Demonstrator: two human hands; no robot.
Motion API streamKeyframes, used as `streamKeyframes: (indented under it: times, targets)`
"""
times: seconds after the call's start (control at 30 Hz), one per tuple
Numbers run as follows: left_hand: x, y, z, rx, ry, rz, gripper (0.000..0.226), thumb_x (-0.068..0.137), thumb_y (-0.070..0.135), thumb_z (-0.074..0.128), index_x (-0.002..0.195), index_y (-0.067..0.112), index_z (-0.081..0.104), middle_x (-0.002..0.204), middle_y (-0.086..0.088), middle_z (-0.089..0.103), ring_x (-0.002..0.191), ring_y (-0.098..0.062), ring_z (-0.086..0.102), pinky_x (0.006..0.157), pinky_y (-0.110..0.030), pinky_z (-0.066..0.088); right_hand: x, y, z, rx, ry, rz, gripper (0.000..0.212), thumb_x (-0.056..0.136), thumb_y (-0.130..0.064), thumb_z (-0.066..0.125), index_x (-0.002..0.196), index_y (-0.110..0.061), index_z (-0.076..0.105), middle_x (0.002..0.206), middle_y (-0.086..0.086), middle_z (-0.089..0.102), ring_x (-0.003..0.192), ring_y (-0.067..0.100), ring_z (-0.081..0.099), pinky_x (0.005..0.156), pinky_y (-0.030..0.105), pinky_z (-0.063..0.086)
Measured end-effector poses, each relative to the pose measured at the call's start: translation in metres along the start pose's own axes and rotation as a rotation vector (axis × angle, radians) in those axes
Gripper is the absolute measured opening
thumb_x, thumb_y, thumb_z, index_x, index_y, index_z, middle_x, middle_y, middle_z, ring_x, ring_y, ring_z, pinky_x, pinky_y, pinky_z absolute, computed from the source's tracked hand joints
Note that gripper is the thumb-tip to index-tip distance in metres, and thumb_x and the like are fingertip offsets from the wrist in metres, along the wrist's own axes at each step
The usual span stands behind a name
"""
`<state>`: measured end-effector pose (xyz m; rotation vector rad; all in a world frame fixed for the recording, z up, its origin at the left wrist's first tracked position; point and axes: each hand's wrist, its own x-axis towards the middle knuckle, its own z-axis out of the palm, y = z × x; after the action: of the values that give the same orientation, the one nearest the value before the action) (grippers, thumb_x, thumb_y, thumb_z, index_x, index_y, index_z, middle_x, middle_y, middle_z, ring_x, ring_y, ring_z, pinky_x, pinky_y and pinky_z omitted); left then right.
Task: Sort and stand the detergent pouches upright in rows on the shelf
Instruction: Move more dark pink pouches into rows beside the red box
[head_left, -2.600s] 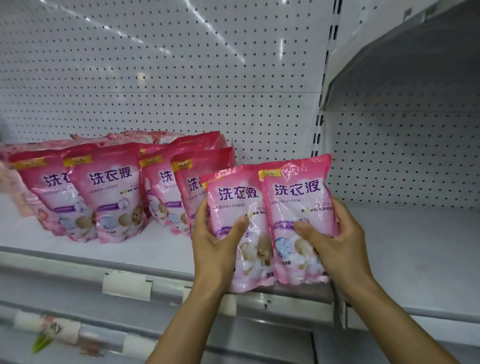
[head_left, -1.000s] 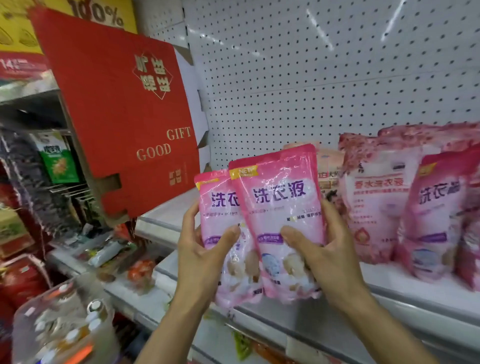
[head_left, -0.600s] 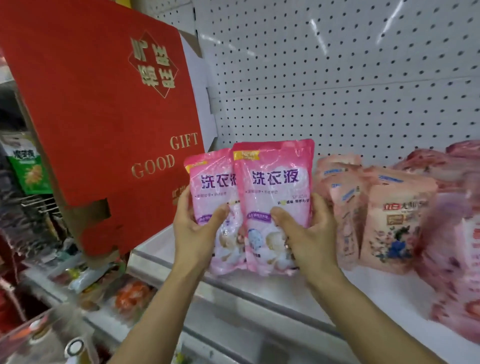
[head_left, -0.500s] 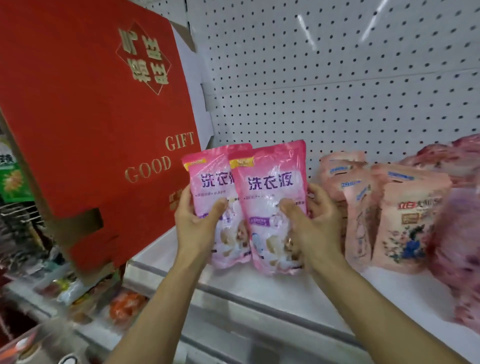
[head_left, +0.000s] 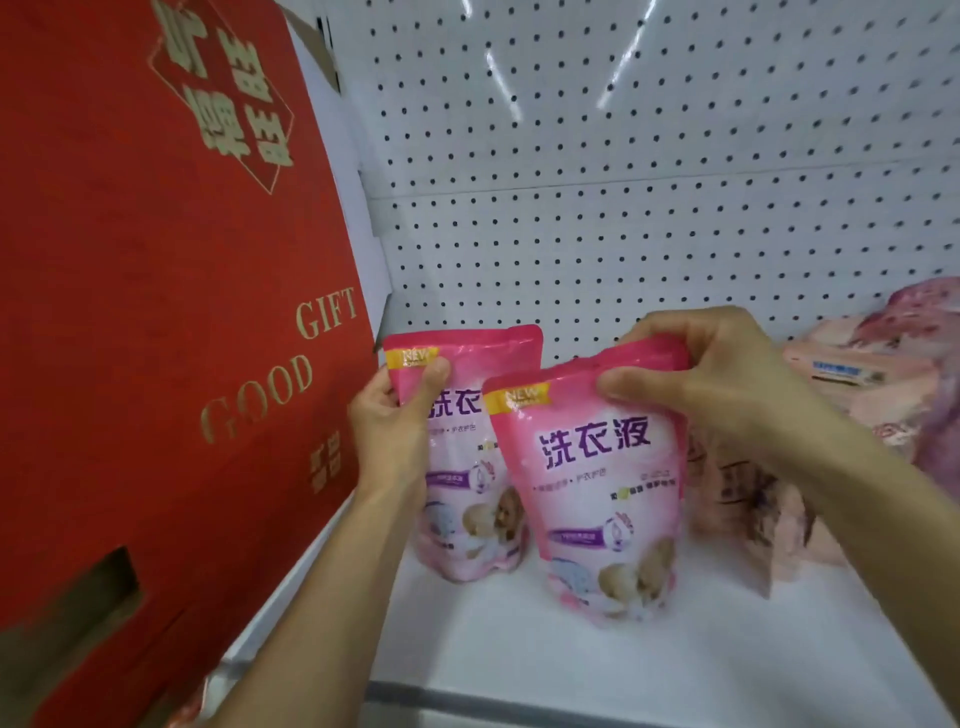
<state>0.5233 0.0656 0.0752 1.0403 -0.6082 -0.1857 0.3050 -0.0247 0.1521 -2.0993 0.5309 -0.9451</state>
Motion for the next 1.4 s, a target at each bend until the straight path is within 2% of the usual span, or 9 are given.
streamKeyframes:
  times: [0.17, 0.23, 0.3, 0.47, 0.6, 0.77, 0.93, 1.23, 1.4]
  targets:
    - [0.036, -0.005, 0.012, 0.002, 0.001, 0.032, 0.018, 0.081, 0.017, 0.078, 0.070, 0.023, 0.065, 0.085, -0.005, 0.074, 0.079, -0.013, 0.070, 0.076, -0.030, 0.058, 0.009, -0.013, -0.023, -0.305, -0.212, 0.058, 0.004, 0.075, -0.019, 0.080, 0.076, -0.018, 0.077, 0.070, 0.005, 0.075, 0.072, 0.030, 0.072, 0.071, 0.045, 0.058]
    - [0.056, -0.007, 0.019, -0.008, -0.010, 0.015, 0.019, 0.082, 0.019, 0.077, 0.071, 0.023, 0.063, 0.089, -0.009, 0.073, 0.084, -0.019, 0.070, 0.080, -0.034, 0.058, 0.008, -0.015, -0.026, -0.359, -0.220, 0.065, 0.005, 0.076, -0.021, 0.079, 0.076, -0.018, 0.076, 0.069, 0.005, 0.074, 0.072, 0.032, 0.071, 0.070, 0.047, 0.058]
    - [0.077, -0.012, 0.024, -0.026, -0.035, -0.012, 0.013, 0.083, 0.021, 0.076, 0.077, 0.021, 0.065, 0.100, -0.017, 0.073, 0.092, -0.030, 0.071, 0.083, -0.042, 0.059, 0.007, -0.015, -0.028, -0.400, -0.214, 0.064, 0.005, 0.078, -0.022, 0.078, 0.076, -0.017, 0.076, 0.070, 0.005, 0.074, 0.071, 0.030, 0.071, 0.069, 0.046, 0.057]
    - [0.117, -0.023, 0.035, 0.002, -0.076, -0.094, 0.011, 0.088, 0.016, 0.072, 0.082, 0.022, 0.065, 0.081, -0.001, 0.073, 0.071, -0.015, 0.072, 0.064, -0.030, 0.061, 0.007, -0.021, -0.030, -0.540, -0.230, 0.062, 0.007, 0.076, -0.033, 0.077, 0.074, -0.027, 0.073, 0.067, -0.004, 0.072, 0.062, 0.015, 0.068, 0.062, 0.036, 0.055]
    - [0.138, -0.035, 0.032, 0.185, -0.102, -0.153, 0.012, 0.086, 0.013, 0.074, 0.088, 0.023, 0.067, 0.094, -0.003, 0.073, 0.096, -0.027, 0.070, 0.083, -0.038, 0.059, 0.015, -0.023, -0.028, -0.671, -0.276, 0.048, 0.006, 0.075, -0.041, 0.074, 0.080, -0.038, 0.071, 0.069, -0.014, 0.071, 0.062, 0.005, 0.066, 0.067, 0.041, 0.058]
    - [0.152, -0.016, 0.032, 0.678, -0.070, 0.159, 0.024, 0.082, 0.008, 0.074, 0.093, 0.029, 0.069, 0.106, 0.005, 0.069, 0.094, -0.018, 0.068, 0.087, -0.034, 0.057, 0.032, -0.028, -0.023, -0.672, -0.376, 0.032, 0.008, 0.082, -0.023, 0.072, 0.074, -0.023, 0.073, 0.066, -0.002, 0.071, 0.056, 0.012, 0.064, 0.058, 0.034, 0.053]
    - [0.161, 0.006, 0.044, 1.384, -0.301, 0.358, 0.028, 0.093, 0.012, 0.056, 0.111, 0.027, 0.070, 0.118, 0.001, 0.068, 0.107, -0.027, 0.064, 0.080, -0.031, 0.046, 0.070, -0.026, -0.009, -0.693, -0.375, 0.002, 0.010, 0.083, -0.014, 0.071, 0.074, -0.012, 0.073, 0.070, 0.004, 0.073, 0.053, 0.006, 0.062, 0.052, 0.020, 0.049]
    - [0.169, -0.010, 0.037, 1.299, -0.220, 0.458, 0.023, 0.098, 0.006, 0.052, 0.103, 0.022, 0.068, 0.106, -0.001, 0.072, 0.099, -0.028, 0.065, 0.095, -0.040, 0.047, 0.159, 0.010, 0.025, -0.685, -0.240, 0.014, 0.019, 0.081, -0.015, 0.073, 0.064, -0.018, 0.066, 0.064, -0.001, 0.064, 0.063, 0.015, 0.059, 0.065, 0.031, 0.050]
    - [0.170, -0.013, 0.041, 1.394, -0.189, 0.498, 0.030, 0.095, 0.001, 0.051, 0.113, 0.021, 0.066, 0.109, -0.005, 0.070, 0.103, -0.029, 0.060, 0.095, -0.039, 0.042, 0.191, 0.043, 0.050, -0.763, -0.107, 0.076, 0.011, 0.081, -0.015, 0.063, 0.083, -0.007, 0.071, 0.067, 0.002, 0.059, 0.067, 0.021, 0.056, 0.062, 0.028, 0.042]
